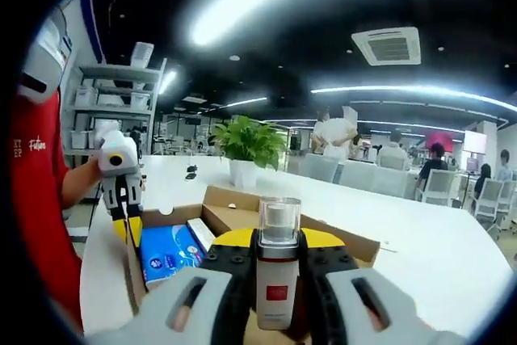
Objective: Operate the shoe box by opening the lid, removing the specified soft item, and placing it in the target area until the item is outside and the box remains undamaged.
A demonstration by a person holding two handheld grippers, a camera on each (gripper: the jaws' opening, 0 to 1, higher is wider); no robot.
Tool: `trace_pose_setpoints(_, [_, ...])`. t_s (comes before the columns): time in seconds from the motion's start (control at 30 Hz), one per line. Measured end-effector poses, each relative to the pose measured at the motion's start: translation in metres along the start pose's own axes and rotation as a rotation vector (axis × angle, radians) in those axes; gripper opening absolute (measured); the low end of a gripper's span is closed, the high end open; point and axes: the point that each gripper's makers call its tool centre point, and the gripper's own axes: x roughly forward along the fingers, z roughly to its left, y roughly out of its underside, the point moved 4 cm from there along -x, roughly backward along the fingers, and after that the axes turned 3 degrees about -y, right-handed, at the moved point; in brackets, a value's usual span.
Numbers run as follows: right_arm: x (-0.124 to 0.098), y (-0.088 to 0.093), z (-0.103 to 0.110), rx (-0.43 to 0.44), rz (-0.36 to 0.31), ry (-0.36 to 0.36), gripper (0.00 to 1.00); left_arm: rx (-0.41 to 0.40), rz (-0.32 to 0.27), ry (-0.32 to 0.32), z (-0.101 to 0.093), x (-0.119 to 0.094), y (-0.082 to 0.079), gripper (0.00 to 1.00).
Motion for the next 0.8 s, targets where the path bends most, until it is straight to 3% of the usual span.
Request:
trace_pose_setpoints(0.2, [-0.011,-0.004,-0.010,-0.001,-0.014,0.094,0.19,0.001,-0.007,-0.006,0.000,0.000,0.000,0.03])
trace_pose_setpoints(0.8, [-0.037,-0.012,-0.017,0.063,-0.092,0.107,0.19,0.001,-0.008,-0.011,0.001,0.000,0.000,0.03])
